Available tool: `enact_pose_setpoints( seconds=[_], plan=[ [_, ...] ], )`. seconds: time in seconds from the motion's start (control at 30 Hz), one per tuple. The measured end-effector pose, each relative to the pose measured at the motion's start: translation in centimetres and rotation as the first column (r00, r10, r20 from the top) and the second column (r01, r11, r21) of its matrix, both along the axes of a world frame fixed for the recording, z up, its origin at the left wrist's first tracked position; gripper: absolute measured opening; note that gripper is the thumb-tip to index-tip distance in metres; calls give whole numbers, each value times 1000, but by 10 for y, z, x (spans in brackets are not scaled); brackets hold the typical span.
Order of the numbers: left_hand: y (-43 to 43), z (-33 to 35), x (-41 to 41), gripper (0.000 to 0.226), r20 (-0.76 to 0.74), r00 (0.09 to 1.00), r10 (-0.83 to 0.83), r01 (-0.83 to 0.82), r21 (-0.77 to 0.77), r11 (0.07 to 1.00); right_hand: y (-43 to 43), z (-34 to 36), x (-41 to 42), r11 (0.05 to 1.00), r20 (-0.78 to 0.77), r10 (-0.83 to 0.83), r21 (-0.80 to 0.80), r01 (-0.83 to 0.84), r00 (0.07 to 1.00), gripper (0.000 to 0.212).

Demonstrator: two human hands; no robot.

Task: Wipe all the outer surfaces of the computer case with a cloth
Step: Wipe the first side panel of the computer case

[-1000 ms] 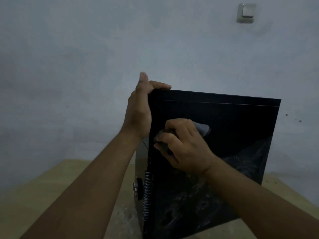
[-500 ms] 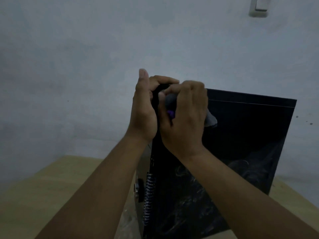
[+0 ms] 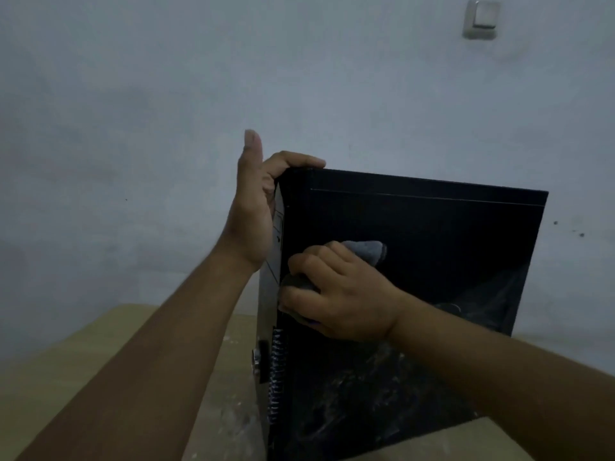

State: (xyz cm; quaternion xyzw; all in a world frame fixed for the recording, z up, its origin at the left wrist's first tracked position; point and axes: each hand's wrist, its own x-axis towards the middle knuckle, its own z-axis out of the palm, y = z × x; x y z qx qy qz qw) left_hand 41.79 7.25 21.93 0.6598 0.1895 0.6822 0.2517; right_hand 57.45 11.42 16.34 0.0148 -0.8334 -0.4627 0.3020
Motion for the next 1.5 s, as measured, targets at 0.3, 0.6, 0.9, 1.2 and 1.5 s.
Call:
enact_pose_setpoints(
  seconds=[0.3, 0.6, 0.9, 1.2, 1.5],
  plan=[
    [-3, 0, 7, 86, 49, 998, -47, 48, -16, 999, 3, 47, -2, 986, -516, 24, -132, -107, 856, 16],
    [2, -3, 16, 70, 98, 978, 185, -189, 27, 982, -2, -56, -23, 960, -545, 14, -227, -163, 838, 21],
    [8, -5, 25, 55, 117, 908, 402, -410, 53, 911, 18, -18, 22, 998, 52, 62, 30, -64, 997, 20],
    [10, 3, 43, 24, 73, 643, 762, -757, 211, 618, 21, 9, 6, 929, -879, -61, -223, -297, 472, 16],
    [1, 26, 70, 48, -211, 151, 966, -835, 495, 239, 10, -65, 0, 937, -656, -50, -292, -193, 753, 18]
  ],
)
